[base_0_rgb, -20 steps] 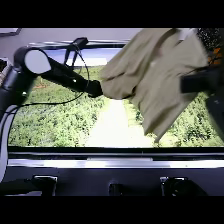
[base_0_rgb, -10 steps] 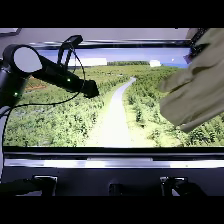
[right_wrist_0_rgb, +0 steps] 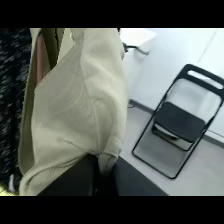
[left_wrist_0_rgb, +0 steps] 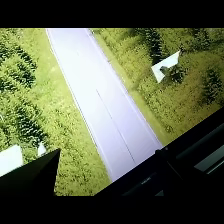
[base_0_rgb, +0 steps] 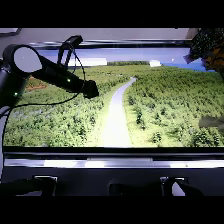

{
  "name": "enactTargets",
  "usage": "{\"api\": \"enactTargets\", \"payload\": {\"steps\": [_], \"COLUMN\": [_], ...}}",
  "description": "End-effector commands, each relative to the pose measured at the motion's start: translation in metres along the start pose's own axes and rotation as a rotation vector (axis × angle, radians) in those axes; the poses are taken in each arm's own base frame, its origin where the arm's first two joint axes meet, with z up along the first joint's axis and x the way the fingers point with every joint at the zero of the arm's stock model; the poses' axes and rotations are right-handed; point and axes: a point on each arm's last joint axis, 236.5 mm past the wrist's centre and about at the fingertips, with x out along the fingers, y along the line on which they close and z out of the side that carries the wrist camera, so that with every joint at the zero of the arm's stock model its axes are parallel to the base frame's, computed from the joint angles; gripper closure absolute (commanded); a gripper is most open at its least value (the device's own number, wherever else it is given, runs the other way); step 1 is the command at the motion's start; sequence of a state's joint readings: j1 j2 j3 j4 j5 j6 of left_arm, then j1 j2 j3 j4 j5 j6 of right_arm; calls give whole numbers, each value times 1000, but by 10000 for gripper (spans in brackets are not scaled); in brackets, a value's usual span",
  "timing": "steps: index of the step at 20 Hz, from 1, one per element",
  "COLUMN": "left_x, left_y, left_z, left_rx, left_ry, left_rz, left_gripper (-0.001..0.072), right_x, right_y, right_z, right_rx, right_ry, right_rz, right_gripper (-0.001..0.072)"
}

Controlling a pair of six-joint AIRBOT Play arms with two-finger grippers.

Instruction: Fold the clothes and pants, and hang the long-sleeved shirts on hangers.

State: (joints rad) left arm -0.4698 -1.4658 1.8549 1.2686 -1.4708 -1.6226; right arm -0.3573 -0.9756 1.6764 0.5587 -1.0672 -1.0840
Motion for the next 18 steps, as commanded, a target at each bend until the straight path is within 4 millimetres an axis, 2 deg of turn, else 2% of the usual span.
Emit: {"api": "enactTargets", "payload": {"steps": [1, 3, 6, 10, 15, 18], "left_x": [0, 1, 1, 1, 1, 2], "left_y": [0, -1, -2, -2, -2, -2], "left_z": [0, 0, 0, 0, -1, -1], "left_rx": [-1, 1, 3, 3, 4, 3], "left_ry": [0, 1, 2, 3, 3, 3], "left_rz": [0, -1, -2, -3, -2, -3], "left_gripper": [26, 26, 26, 26, 27, 27], "right_x": [24, 33, 39, 37, 28, 25], "right_y": [-28, -42, -51, -62, -87, -93], "right_z": [7, 2, 9, 18, 34, 39], "right_rx": [-6, -13, 46, 23, 16, 7], "right_ry": [-30, -18, -64, -99, -170, -192], "right_rz": [-88, -139, -164, -207, -320, -350], "right_gripper": [677, 677, 677, 677, 677, 677]}}
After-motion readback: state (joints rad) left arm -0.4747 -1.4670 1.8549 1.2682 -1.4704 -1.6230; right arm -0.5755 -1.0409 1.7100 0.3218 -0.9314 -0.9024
